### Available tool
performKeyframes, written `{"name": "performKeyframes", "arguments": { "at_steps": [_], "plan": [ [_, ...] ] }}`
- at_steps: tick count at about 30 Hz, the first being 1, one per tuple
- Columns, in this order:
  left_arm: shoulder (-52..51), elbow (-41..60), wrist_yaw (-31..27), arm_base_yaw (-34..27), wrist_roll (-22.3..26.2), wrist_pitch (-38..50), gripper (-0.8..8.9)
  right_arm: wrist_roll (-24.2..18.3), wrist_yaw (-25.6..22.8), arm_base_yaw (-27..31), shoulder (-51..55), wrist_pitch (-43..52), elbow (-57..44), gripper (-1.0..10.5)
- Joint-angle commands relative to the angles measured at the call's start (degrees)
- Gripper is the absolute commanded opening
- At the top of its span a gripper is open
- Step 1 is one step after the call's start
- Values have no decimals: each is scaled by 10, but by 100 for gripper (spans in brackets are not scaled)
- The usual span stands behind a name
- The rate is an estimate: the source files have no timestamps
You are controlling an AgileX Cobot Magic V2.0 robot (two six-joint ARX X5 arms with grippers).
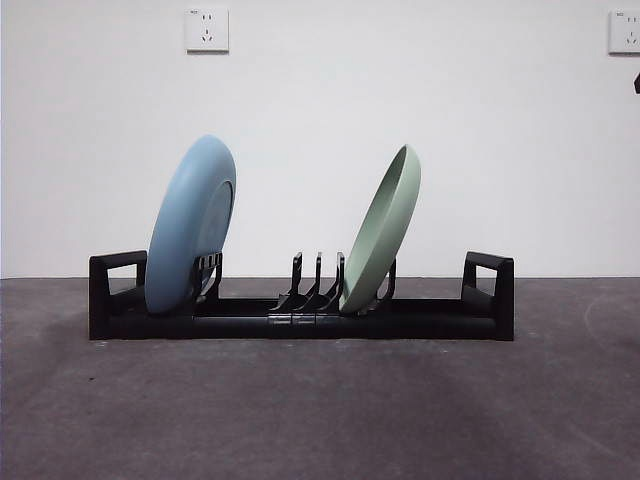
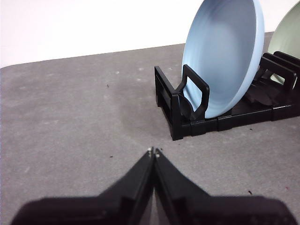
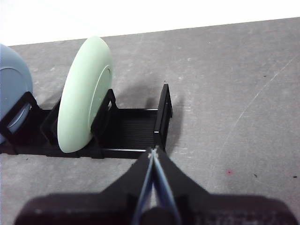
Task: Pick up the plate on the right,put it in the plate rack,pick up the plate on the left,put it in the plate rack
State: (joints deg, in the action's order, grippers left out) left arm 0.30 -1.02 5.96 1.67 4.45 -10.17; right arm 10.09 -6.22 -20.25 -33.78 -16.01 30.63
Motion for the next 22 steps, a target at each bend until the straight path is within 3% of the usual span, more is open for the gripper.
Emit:
{"name": "performKeyframes", "arguments": {
  "at_steps": [1,10,12,14,17,22],
  "plan": [
    [-1,8,1,-2,-3,0,-4,5,-2,0,0,3,-3,1],
    [-1,8,1,-2,-3,0,-4,2,-2,0,2,1,-3,1],
    [-1,8,1,-2,-3,0,-4,-43,-15,12,23,-10,-5,1],
    [-1,8,0,-2,-3,0,-4,-63,0,43,55,-16,-19,1],
    [-1,8,1,-2,-3,0,-4,-76,76,107,144,-1,-81,1],
    [-1,8,1,-2,-3,0,-4,-78,80,141,285,80,-223,1]
  ]
}}
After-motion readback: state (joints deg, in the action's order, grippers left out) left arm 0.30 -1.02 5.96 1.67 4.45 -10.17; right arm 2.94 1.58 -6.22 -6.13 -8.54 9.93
